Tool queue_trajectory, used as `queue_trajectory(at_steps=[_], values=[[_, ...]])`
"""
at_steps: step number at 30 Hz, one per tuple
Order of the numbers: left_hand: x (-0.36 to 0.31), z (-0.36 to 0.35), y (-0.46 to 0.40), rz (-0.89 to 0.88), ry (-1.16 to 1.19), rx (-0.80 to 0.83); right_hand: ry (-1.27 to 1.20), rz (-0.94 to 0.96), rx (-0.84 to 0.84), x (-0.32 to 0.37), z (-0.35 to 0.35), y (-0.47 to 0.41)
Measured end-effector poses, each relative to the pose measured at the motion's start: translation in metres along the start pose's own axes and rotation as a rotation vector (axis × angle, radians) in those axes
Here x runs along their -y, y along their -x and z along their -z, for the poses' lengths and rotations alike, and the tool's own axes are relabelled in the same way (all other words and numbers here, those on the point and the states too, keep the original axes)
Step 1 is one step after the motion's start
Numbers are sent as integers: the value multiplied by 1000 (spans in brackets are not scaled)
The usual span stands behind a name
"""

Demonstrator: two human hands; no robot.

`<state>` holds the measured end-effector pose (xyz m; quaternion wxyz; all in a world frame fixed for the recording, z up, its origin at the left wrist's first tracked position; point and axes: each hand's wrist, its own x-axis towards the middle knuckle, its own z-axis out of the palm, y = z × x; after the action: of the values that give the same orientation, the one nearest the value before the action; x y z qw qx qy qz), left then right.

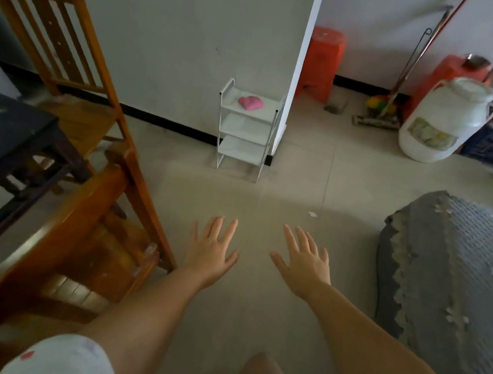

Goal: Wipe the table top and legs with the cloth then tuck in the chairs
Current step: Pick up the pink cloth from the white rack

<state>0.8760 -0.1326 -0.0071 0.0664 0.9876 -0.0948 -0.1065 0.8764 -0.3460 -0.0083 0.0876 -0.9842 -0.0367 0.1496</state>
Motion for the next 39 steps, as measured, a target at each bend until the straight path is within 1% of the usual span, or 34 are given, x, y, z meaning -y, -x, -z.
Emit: queue_trajectory(at_steps=[3,5,8,9,10,11,12,15,21,25,28,31,34,39], values=[[9,10,-71,-22,-10,25,-17,2,-5,-6,22,-74],[17,18,-120,4,24,12,-11,28,-5,-9,35,-127],[30,28,-196,59,23,-57,13,73,-3,-16,59,-208],[34,36,-219,92,24,-14,24,83,4,-17,68,-234],[39,40,-242,105,19,-30,37,95,10,-19,77,-258],[42,47,-265,131,55,0,50,107,12,-20,87,-283],[45,53,-284,177,93,-7,60,114,13,-21,96,-306],[66,58,-340,222,108,31,63,132,20,-17,116,-375],[130,68,-457,175,39,73,64,163,68,10,129,-509],[175,74,-542,104,63,115,33,107,100,30,127,-596],[203,72,-602,56,35,153,30,97,137,39,122,-655],[224,52,-656,39,43,187,41,110,162,43,105,-717],[239,17,-703,4,52,196,53,132,189,47,79,-778],[251,-50,-760,-47,-2,176,85,194,59,50,26,-855]])
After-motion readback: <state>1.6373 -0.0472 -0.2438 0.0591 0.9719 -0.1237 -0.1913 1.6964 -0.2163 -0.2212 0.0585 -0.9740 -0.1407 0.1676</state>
